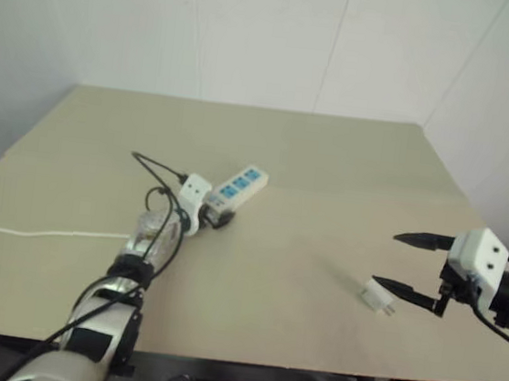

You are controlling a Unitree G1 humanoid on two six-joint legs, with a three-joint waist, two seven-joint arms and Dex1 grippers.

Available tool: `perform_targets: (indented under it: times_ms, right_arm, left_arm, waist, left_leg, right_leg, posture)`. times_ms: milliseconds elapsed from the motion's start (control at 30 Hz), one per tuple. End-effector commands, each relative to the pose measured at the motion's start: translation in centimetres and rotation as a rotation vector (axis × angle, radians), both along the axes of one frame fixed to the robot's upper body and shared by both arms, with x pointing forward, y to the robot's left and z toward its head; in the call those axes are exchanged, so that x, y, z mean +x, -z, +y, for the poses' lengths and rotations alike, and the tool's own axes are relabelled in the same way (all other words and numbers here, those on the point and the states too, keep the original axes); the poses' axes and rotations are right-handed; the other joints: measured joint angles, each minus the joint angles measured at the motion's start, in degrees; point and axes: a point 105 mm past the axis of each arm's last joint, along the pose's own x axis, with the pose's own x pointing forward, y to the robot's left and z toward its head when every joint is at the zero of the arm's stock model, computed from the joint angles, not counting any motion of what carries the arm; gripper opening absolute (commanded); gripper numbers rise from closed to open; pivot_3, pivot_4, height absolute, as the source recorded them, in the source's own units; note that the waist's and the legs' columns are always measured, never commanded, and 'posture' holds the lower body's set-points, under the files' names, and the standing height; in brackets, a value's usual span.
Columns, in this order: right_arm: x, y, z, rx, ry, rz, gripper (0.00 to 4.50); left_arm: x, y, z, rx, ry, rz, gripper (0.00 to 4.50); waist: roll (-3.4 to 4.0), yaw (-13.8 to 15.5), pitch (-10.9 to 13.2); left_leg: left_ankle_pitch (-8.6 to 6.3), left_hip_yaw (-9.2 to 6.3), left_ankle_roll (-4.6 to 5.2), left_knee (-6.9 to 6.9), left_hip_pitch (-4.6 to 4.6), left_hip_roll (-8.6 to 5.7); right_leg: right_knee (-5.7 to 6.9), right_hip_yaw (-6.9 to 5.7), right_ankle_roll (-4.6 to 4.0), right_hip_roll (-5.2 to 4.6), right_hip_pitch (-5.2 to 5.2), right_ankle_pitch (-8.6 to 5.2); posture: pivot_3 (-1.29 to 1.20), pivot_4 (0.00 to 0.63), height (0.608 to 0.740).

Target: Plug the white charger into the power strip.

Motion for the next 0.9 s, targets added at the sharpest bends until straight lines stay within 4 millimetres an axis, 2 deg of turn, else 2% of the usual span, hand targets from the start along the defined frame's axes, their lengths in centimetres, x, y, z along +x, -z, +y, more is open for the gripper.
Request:
perform_targets:
  times_ms: [33, 267, 433, 533, 767, 900]
  right_arm:
    - [-0.3, -1.3, 0.3, 0.012, -0.011, -0.059, 4.50]
    - [-0.4, -1.3, 0.6, 0.018, -0.018, -0.060, 4.50]
    - [-0.6, -1.3, 0.7, 0.020, -0.017, -0.061, 4.50]
    - [-0.7, -1.4, 0.8, 0.019, -0.016, -0.063, 4.50]
    - [-0.8, -1.5, 0.7, 0.014, -0.005, -0.065, 4.50]
    - [-0.9, -1.4, 0.6, 0.013, 0.000, -0.062, 4.50]
  left_arm:
    - [0.7, -0.8, -0.5, -0.002, -0.012, -0.030, 4.48]
    - [0.3, 0.7, -1.4, 0.004, 0.025, 0.010, 4.48]
    - [-0.2, 1.8, -1.7, 0.007, 0.049, 0.018, 3.29]
    - [-0.6, 2.0, -1.9, -0.005, 0.078, 0.026, 3.31]
    - [-2.3, 0.6, -2.4, -0.042, 0.294, -0.009, 3.31]
    - [-4.9, -1.0, -2.2, -0.035, 0.525, -0.037, 3.31]
  waist:
    - [0.00, 0.1, 0.0]
    - [0.02, 0.3, 0.0]
    - [0.04, 0.6, 0.0]
    - [0.06, 0.7, -0.1]
    - [0.08, 0.6, -0.1]
    - [0.08, 0.3, -0.1]
  left_leg:
    - [0.01, -0.04, -0.01, 0.01, 0.00, -0.02]
    - [0.02, -0.10, -0.03, 0.10, 0.03, -0.09]
    - [0.02, -0.10, -0.03, 0.10, 0.01, -0.09]
    - [0.02, -0.10, -0.03, 0.11, 0.02, -0.10]
    - [0.02, -0.09, -0.03, 0.10, 0.01, -0.10]
    - [0.02, -0.09, -0.04, 0.10, -0.05, -0.08]
  right_leg:
    - [0.00, -0.01, 0.03, 0.00, 0.00, -0.01]
    - [0.00, -0.01, 0.16, -0.03, 0.08, 0.00]
    - [-0.01, -0.01, 0.15, -0.04, 0.08, 0.00]
    - [-0.01, 0.00, 0.16, -0.05, 0.08, 0.00]
    - [-0.02, 0.00, 0.16, -0.05, 0.08, 0.00]
    - [-0.02, -0.01, -0.01, -0.04, 0.03, 0.09]
  posture:
    - [0.00, 0.150, 0.740]
    - [0.00, 0.150, 0.740]
    - [0.00, 0.150, 0.740]
    - [0.00, 0.150, 0.740]
    - [0.00, 0.150, 0.740]
    - [0.00, 0.150, 0.740]
